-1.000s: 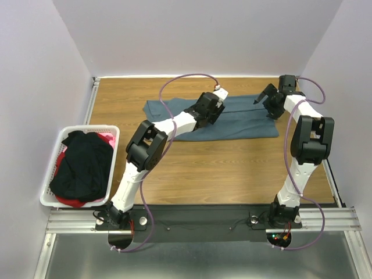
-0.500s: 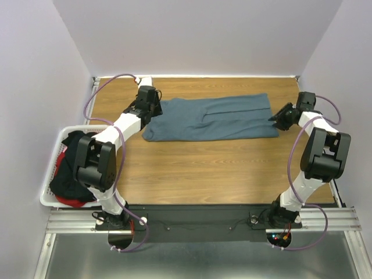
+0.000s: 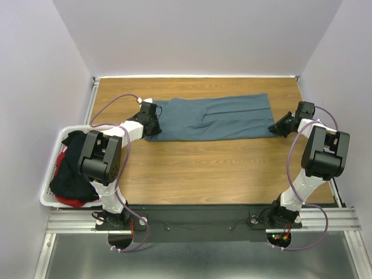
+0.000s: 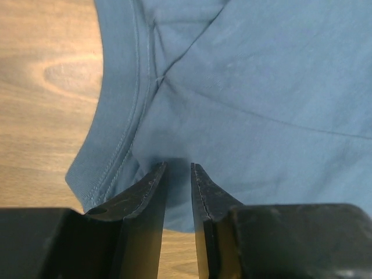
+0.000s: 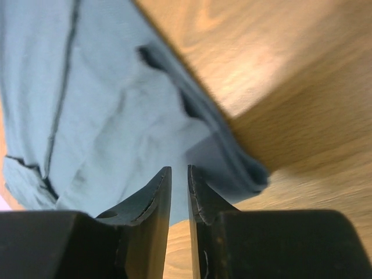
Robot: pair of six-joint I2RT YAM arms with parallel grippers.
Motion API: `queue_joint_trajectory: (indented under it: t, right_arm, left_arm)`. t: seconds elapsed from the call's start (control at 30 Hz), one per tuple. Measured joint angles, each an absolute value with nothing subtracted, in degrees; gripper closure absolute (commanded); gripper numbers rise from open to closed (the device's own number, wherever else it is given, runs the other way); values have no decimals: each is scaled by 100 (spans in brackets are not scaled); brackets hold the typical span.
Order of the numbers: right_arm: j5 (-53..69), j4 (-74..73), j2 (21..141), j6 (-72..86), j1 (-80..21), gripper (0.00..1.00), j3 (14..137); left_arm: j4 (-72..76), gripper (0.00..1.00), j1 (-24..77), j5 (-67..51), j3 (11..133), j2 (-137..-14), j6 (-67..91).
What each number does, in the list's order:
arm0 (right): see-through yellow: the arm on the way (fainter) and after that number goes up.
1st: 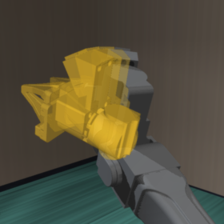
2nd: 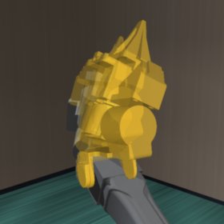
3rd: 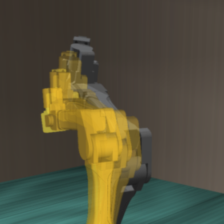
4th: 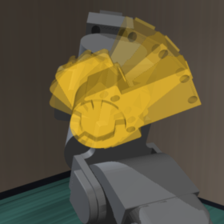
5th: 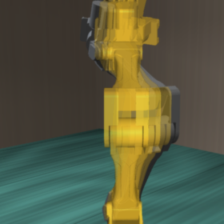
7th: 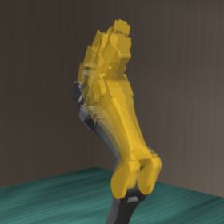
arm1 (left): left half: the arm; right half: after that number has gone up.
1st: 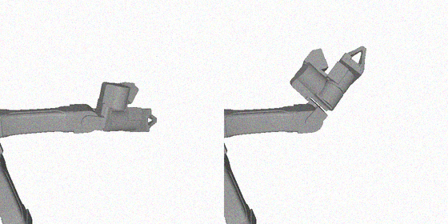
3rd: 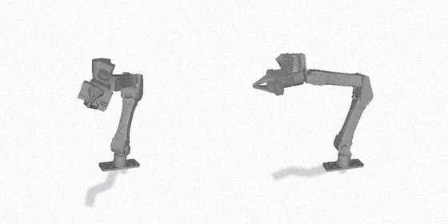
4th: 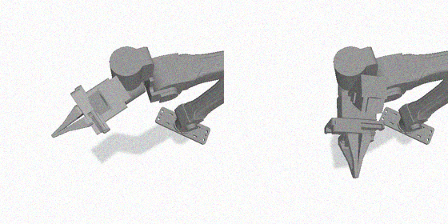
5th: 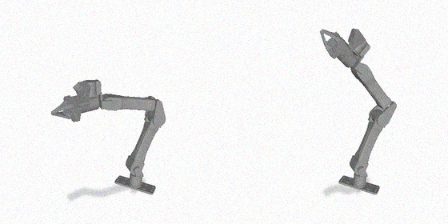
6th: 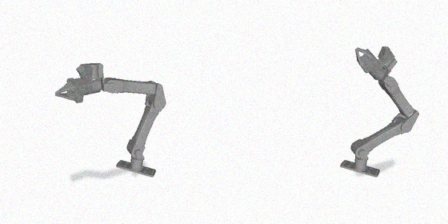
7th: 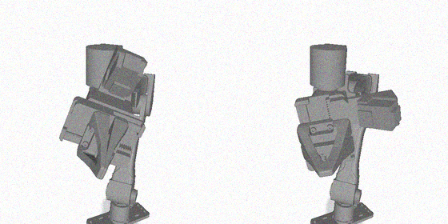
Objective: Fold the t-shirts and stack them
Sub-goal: Fold the tshirt
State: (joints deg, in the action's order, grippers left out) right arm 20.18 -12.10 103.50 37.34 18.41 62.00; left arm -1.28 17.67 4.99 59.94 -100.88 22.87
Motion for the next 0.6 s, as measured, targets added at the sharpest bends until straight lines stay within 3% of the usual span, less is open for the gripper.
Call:
queue_joint_trajectory:
  t: [0.6]
  right_arm:
    - [2423, -486, 10320, 4123, 2598, 77, 5343]
  left_arm:
    - [355, 69, 1291, 351, 5247, -9813, 2847]
